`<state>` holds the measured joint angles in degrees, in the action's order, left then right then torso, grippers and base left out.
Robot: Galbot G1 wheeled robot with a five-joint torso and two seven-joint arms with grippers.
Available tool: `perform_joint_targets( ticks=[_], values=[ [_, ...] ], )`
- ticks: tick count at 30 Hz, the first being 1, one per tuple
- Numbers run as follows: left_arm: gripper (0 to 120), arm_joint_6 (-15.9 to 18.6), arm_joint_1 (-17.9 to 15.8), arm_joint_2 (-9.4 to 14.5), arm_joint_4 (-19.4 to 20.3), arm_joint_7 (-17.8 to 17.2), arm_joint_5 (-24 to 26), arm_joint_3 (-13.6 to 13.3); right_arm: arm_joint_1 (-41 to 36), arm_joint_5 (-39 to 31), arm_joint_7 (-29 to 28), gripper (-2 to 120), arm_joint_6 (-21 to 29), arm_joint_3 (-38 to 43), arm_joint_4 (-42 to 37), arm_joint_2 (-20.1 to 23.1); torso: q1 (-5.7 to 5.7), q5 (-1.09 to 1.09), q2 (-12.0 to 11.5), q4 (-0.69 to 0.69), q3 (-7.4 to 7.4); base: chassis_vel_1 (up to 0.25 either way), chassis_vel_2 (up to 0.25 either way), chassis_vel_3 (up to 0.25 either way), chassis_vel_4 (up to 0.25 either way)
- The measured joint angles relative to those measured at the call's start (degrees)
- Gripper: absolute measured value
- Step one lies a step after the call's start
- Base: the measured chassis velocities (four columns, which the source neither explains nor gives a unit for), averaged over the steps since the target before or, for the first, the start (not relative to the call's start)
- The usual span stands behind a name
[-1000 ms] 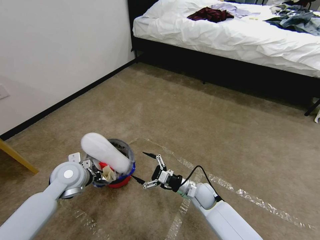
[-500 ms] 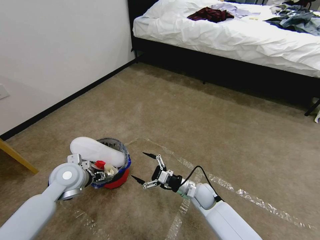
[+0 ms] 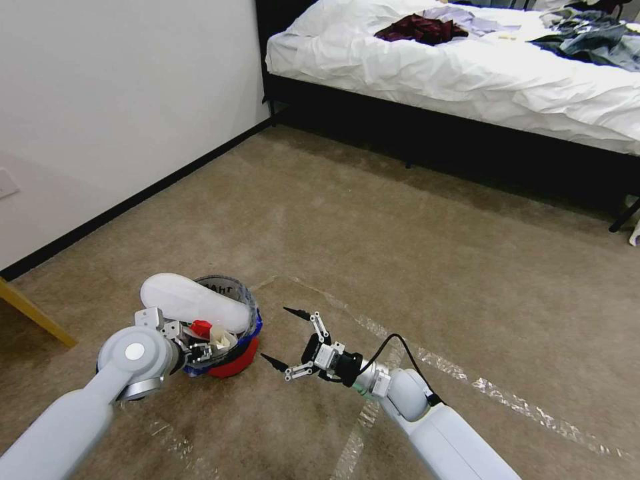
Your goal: Pick up the trash bin and place the garbage on the floor into it.
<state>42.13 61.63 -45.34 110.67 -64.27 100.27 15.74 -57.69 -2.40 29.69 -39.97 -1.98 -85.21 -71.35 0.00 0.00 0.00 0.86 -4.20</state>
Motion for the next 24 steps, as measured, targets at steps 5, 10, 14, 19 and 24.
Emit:
perform_joint_targets(
  ticks=[5,10,14,19,24],
  values=[
    [77,0.0,0.0,0.1,0.1,0.0,0.0,0.0,-0.1,0.0,0.0,100,0.0,0.0,0.0,0.1,0.00,0.00,0.0,0.00,0.00,0.000,0.000,0.000,0.000],
    [82,0.0,0.3,0.3,0.4,0.0,0.0,0.5,-0.1,0.1,0.1,100,0.0,0.0,0.0,-0.1,0.00,0.00,0.0,0.00,0.00,0.000,0.000,0.000,0.000],
    [92,0.0,1.0,0.4,0.8,0.4,-0.2,1.1,0.0,0.1,0.1,100,0.0,-0.1,0.1,-0.1,0.00,0.00,0.0,0.00,0.00,0.000,0.000,0.000,0.000],
    [99,0.0,1.7,0.5,1.0,0.6,-0.6,1.7,0.1,0.1,0.1,100,0.0,-0.1,0.1,0.0,0.00,0.00,0.0,0.00,0.00,0.000,0.000,0.000,0.000],
    [100,0.0,2.4,0.5,1.3,0.8,-0.9,2.2,0.2,0.1,0.1,100,0.0,-0.2,0.1,0.0,0.00,0.00,0.0,0.00,0.00,0.000,0.000,0.000,0.000]
  ],
)
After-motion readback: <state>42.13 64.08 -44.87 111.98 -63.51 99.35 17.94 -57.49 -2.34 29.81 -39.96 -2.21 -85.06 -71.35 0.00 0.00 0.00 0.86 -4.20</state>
